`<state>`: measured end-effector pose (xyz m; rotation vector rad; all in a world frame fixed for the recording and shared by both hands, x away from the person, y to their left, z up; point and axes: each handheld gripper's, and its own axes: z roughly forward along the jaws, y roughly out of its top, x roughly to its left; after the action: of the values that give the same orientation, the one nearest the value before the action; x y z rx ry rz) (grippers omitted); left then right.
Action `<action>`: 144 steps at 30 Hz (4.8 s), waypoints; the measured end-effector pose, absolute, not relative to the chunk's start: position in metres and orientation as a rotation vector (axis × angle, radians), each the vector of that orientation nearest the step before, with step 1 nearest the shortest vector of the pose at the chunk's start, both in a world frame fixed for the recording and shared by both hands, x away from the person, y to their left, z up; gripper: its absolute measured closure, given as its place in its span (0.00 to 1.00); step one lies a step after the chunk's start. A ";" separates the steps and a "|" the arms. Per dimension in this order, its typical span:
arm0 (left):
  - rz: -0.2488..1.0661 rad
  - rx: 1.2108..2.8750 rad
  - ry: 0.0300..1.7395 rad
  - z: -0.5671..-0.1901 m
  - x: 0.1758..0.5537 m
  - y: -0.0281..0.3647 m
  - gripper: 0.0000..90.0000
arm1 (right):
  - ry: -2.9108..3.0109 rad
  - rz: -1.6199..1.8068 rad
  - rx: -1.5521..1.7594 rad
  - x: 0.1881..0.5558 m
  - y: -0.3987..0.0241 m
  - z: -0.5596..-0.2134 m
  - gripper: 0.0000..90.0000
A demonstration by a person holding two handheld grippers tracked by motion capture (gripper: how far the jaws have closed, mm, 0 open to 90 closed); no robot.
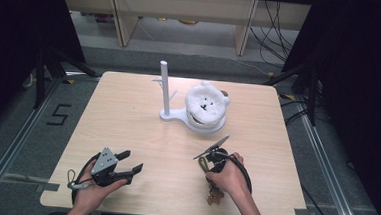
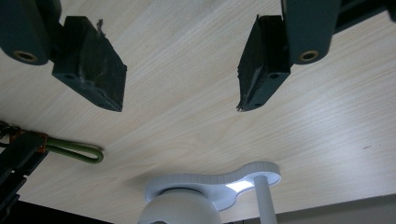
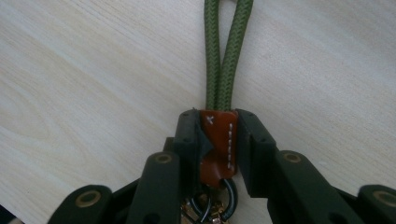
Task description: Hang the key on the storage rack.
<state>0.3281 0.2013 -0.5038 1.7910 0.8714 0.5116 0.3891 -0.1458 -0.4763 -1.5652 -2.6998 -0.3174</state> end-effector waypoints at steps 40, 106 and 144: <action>0.456 1.702 0.891 -0.500 0.329 0.201 0.38 | -2.641 -1.446 -1.335 0.369 -0.168 -0.461 0.88; 0.096 1.540 0.644 -0.428 0.391 0.121 0.92 | -2.529 -2.101 -0.943 0.366 -0.122 -0.454 0.88; 0.443 1.577 0.751 -0.411 0.400 0.180 0.93 | -2.630 -1.977 -1.162 0.356 -0.159 -0.463 0.60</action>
<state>0.4003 0.1796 -0.4114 1.5767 0.7510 0.4434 0.3558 -0.1586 -0.4628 -1.1618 -2.6295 -1.9774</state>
